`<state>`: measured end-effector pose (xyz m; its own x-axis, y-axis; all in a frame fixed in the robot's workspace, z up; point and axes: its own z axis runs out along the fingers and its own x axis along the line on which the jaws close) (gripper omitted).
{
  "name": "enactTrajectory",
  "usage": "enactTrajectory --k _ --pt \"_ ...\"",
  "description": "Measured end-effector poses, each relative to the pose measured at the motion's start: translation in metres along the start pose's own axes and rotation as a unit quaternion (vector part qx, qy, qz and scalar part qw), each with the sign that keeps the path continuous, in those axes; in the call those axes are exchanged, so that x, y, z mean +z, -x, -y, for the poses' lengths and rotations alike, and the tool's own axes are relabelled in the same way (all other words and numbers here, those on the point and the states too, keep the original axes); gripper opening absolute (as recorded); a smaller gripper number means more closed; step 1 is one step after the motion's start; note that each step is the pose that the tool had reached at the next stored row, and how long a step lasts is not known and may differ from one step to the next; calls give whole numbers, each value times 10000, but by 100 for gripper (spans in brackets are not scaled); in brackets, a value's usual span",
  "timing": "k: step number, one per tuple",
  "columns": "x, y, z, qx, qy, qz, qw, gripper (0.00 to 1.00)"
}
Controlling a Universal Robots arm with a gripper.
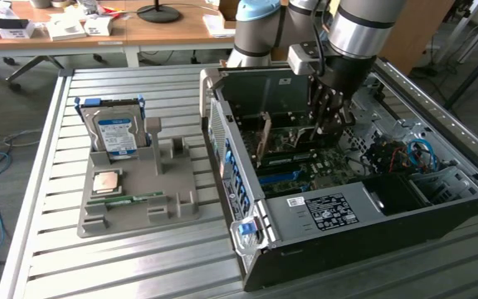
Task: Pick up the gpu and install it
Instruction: 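Insert the gpu into the slot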
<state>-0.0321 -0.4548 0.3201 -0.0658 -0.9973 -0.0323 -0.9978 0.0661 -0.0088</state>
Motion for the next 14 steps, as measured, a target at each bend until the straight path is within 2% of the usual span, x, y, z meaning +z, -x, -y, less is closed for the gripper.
enactTrajectory --k 3,6,14 --pt "-2 -47 3 0 0 0 10000 26" --pt "6 -49 3 0 0 0 10000 26" --pt "135 -57 2 0 0 0 10000 26"
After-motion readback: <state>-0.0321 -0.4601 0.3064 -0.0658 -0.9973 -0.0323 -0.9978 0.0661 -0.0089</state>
